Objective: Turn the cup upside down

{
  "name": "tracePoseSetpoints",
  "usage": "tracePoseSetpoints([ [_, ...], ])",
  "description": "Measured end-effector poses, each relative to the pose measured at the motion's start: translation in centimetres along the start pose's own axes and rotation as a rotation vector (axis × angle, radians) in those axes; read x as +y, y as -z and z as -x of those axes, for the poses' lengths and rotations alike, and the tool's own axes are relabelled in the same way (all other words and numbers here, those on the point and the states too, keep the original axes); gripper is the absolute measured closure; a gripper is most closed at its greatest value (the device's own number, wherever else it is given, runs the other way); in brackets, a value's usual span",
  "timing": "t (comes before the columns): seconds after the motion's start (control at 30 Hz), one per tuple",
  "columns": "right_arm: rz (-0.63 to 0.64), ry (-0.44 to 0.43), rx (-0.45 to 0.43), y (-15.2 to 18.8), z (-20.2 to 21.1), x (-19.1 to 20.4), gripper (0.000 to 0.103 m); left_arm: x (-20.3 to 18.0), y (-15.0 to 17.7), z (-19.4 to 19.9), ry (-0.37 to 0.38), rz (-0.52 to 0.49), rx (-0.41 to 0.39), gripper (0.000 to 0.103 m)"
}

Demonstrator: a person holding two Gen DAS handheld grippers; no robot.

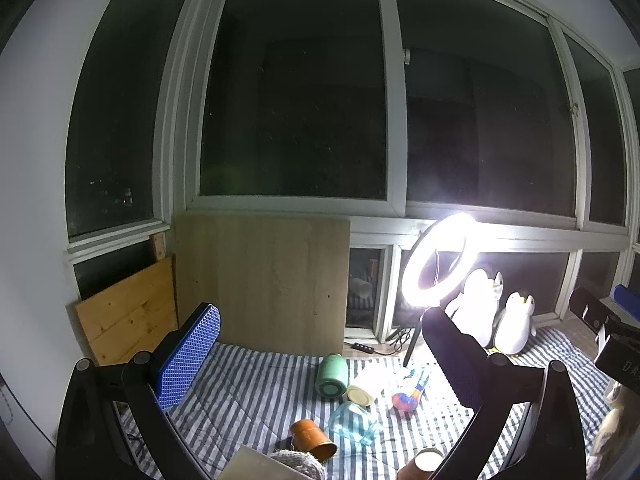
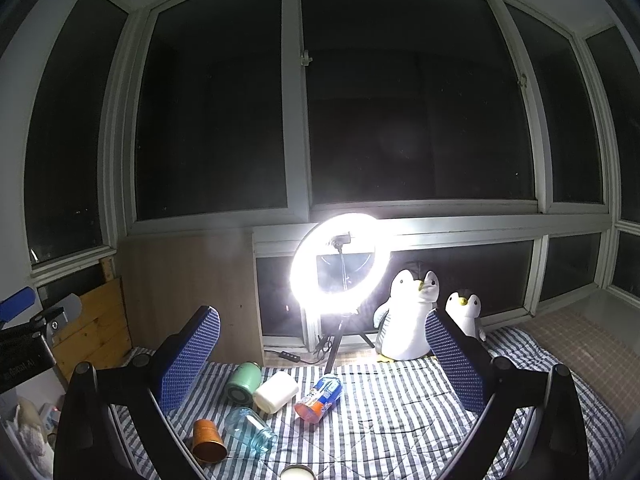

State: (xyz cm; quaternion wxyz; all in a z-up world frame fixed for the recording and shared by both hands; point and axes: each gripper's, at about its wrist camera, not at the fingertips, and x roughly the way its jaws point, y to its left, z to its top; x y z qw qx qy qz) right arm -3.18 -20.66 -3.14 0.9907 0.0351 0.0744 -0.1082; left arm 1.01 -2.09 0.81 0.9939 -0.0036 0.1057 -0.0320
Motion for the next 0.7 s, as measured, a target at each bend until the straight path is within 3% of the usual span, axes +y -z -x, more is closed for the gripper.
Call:
tracePoseSetpoints([
  [0.7, 0.013, -0.007, 0.024, 0.39, -0.75, 0.19, 0.001, 0.57, -0.20, -0.15, -0.009, 0.020, 0.000, 0.000],
])
